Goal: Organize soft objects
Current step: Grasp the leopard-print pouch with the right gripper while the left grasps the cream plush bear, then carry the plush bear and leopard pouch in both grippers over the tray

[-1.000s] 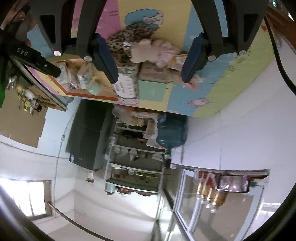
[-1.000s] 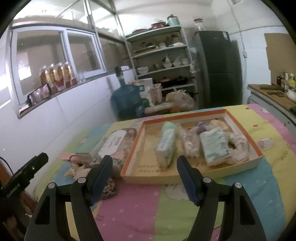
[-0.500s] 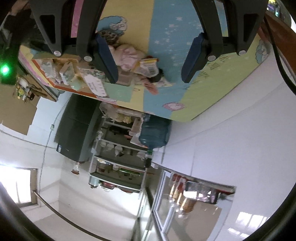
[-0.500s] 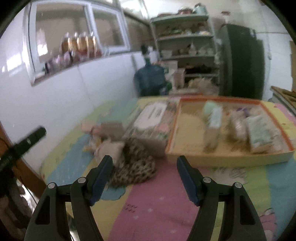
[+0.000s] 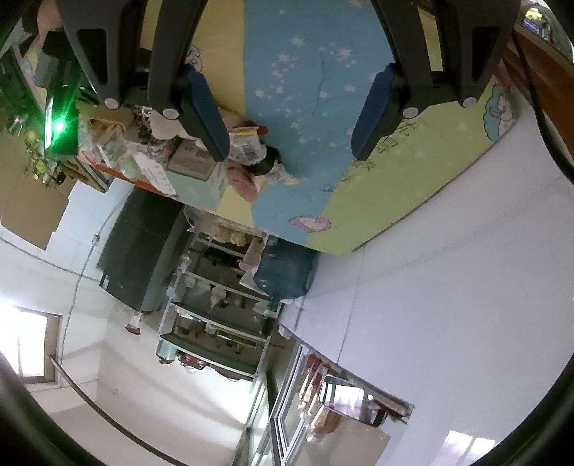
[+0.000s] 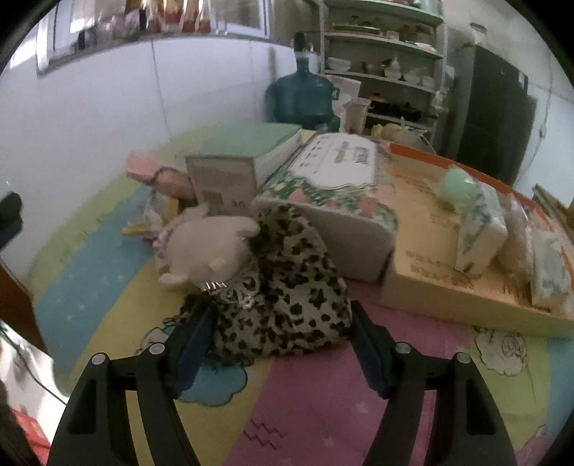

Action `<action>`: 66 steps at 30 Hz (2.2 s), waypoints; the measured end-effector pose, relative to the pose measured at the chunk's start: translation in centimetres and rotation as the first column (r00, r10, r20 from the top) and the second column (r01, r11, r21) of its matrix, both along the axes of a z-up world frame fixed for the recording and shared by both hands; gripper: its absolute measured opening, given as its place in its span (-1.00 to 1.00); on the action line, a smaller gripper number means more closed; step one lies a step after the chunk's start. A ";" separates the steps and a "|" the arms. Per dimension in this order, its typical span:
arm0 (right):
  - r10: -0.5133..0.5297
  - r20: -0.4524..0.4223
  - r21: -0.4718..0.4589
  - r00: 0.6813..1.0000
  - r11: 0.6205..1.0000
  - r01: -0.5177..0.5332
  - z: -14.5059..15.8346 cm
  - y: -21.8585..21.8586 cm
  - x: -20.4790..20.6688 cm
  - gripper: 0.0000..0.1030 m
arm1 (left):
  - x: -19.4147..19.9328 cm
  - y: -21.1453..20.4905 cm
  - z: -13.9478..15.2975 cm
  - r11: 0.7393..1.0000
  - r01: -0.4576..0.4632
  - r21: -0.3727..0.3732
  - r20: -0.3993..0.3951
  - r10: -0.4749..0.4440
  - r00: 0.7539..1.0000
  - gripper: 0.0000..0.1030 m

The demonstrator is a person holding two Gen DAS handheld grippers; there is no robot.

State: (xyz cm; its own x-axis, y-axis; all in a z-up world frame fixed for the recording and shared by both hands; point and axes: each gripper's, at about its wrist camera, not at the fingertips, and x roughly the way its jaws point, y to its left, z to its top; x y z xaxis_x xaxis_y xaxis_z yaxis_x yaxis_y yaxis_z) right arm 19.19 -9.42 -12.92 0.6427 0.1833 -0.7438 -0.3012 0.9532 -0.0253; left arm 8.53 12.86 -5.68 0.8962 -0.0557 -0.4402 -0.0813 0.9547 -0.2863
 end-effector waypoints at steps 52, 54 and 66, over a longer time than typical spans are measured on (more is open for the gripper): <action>-0.149 0.016 0.297 0.989 0.945 0.137 1.8 -12.9 -7.7 -0.54 | 12.1 -14.0 -4.5 0.281 0.878 0.388 -0.429 -0.788 0.442 0.17; -0.149 0.011 0.298 0.989 0.945 0.138 1.7 -12.9 -7.6 -0.54 | 11.9 -13.9 -4.5 0.287 0.875 0.389 -0.422 -0.789 0.447 0.09; -0.145 0.013 0.315 0.989 0.940 0.134 1.6 -12.5 -7.7 -0.54 | 9.9 -13.0 -3.1 0.404 0.834 0.376 -0.340 -0.777 0.530 -0.15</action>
